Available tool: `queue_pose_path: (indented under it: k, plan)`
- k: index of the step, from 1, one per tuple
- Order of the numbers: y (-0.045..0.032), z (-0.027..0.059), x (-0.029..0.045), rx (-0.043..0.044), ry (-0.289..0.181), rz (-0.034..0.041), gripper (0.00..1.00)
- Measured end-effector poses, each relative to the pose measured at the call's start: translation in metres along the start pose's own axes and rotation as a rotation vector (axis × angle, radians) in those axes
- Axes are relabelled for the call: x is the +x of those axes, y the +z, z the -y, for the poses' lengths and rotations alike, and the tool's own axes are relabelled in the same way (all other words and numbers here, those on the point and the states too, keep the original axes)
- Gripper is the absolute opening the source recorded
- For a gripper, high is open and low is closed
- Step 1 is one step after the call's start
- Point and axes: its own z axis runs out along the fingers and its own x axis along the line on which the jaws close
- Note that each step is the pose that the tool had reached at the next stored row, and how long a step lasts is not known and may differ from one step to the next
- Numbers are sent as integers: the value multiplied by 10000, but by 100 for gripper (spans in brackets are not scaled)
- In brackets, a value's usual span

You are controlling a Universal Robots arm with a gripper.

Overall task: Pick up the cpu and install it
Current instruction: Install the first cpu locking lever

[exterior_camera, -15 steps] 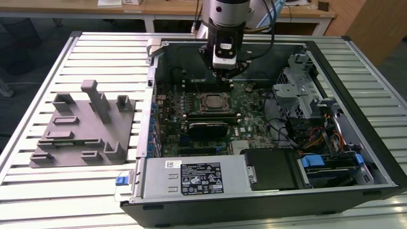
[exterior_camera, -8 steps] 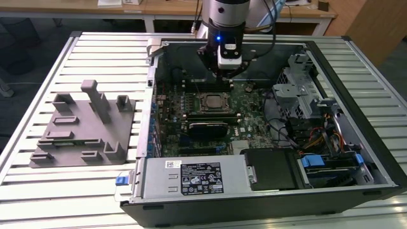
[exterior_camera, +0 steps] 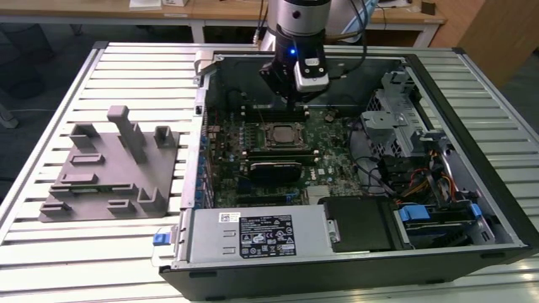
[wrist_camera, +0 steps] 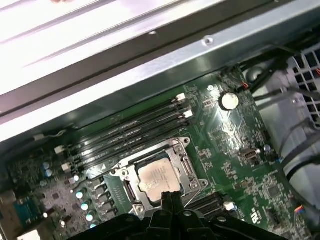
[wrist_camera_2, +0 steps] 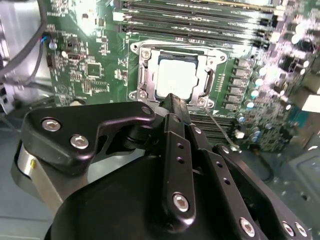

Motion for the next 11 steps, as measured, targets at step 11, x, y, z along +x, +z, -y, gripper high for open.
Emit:
queue_pose_path:
  k: [11]
  plan:
    - [2,0,0,-53,-2351,-32,11]
